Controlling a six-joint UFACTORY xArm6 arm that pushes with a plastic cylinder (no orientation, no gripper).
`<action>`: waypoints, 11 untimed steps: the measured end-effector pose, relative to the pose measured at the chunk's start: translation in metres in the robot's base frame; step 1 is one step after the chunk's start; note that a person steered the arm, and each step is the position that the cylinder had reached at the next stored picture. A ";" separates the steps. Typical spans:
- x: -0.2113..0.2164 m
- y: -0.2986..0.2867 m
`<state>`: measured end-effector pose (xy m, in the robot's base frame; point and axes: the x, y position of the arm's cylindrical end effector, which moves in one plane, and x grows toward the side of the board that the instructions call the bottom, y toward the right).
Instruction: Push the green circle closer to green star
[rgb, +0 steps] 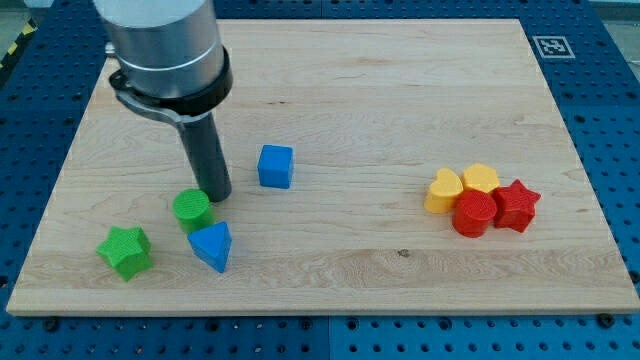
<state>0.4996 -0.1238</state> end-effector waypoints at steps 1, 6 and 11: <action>0.005 -0.002; 0.012 0.016; 0.025 -0.024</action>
